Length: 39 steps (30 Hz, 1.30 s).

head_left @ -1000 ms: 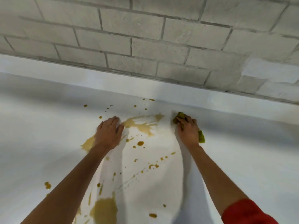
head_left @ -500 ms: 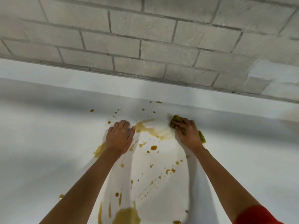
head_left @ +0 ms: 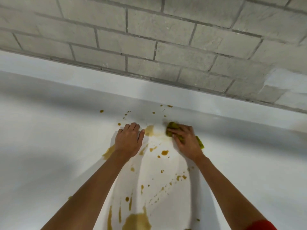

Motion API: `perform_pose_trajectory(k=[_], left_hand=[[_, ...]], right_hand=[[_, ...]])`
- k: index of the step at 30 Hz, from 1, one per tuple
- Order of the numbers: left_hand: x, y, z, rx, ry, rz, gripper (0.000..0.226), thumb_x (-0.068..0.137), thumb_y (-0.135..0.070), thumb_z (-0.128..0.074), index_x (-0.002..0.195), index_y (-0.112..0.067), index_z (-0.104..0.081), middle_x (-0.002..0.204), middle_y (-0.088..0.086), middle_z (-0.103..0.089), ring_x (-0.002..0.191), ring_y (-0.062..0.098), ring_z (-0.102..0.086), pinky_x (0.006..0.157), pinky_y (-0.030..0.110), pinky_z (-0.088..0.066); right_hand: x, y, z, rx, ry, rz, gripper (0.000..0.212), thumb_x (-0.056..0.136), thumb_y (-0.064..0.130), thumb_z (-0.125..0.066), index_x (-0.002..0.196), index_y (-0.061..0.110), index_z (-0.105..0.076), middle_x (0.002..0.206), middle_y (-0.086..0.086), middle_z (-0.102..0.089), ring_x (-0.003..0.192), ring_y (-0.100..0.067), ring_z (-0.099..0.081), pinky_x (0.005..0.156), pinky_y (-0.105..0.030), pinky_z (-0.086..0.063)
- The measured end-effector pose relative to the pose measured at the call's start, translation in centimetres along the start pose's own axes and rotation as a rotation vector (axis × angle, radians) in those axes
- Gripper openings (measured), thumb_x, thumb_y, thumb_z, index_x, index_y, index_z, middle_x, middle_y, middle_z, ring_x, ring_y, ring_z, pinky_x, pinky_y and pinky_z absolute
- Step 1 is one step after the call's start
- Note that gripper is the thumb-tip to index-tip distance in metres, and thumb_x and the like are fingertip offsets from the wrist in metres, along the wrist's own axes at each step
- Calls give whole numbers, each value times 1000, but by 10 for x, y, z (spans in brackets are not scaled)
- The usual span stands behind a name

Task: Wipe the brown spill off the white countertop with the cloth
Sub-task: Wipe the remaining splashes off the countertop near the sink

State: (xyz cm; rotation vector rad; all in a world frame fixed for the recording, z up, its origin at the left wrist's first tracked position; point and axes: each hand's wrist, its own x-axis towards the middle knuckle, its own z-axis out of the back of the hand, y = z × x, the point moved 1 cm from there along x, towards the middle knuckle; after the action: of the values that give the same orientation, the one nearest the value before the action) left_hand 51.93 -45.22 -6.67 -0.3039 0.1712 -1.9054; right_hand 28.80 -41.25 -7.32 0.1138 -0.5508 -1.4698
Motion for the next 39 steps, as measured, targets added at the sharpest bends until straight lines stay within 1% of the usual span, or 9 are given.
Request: perform_pose_trajectory(k=[4,7,12,17,23,27,30,34,39], left_hand=[[-1,2,-2,-13,6,8,42,99,-35,-28,128,-12,-48,130,2,-52,113,22,-50,89,35,-40],[1,2,-2,-21,15,15,43,99,-35,-27,129,-13,-46,132,1,-50,115,21,-48,91,34,-39],[0,4,-4,-30,25,13,43,99,-35,-26,132,-13,-43,136,1,-47,120,20,-44,95,34,-37],[2,6,-6,-38,28,13,44,99,-38,-26,134,-16,-42,140,-1,-44,124,19,-42,98,34,-36],[2,6,-6,-36,14,25,45,99,-39,-27,136,-17,-40,143,-3,-42,126,17,-40,99,33,-37],[1,6,-5,-55,28,25,46,99,-39,-26,139,-19,-38,146,-4,-39,129,16,-37,101,32,-36],[2,9,-5,-80,33,19,45,99,-38,-25,139,-20,-37,146,-5,-38,130,15,-36,101,31,-36],[0,10,-6,-96,31,21,45,100,-38,-25,140,-21,-36,147,-6,-37,132,14,-34,102,31,-36],[2,8,-6,-127,32,25,45,100,-38,-25,140,-20,-36,148,-6,-37,132,14,-34,102,31,-36]], right_hand=[[24,-26,5,-168,-62,-255,30,92,19,-51,120,19,-61,138,-11,-38,120,-37,-34,100,-44,-31],[52,-19,-5,-210,-81,-407,31,95,17,-43,123,9,-55,131,-18,-39,114,-40,-35,98,-49,-32],[95,0,-24,-206,-39,-464,30,95,13,-37,118,2,-53,131,-20,-37,119,-38,-33,103,-48,-25],[116,26,-46,-179,20,-360,34,94,14,-39,126,5,-48,138,-19,-33,126,-36,-30,107,-47,-22],[126,51,-55,-14,146,-81,35,95,21,-43,129,19,-51,146,-5,-37,131,-28,-32,108,-41,-21],[88,54,-46,119,227,157,31,92,20,-51,121,28,-61,138,8,-49,121,-19,-44,103,-32,-30],[55,32,-29,159,171,193,30,89,16,-57,115,29,-65,133,9,-54,117,-18,-49,102,-29,-35],[47,-8,-10,31,32,-23,33,88,11,-56,119,20,-63,134,-5,-52,116,-29,-47,103,-38,-36],[76,-15,-16,-82,-172,-535,32,90,7,-43,119,9,-56,126,-23,-43,113,-40,-37,97,-48,-32]])
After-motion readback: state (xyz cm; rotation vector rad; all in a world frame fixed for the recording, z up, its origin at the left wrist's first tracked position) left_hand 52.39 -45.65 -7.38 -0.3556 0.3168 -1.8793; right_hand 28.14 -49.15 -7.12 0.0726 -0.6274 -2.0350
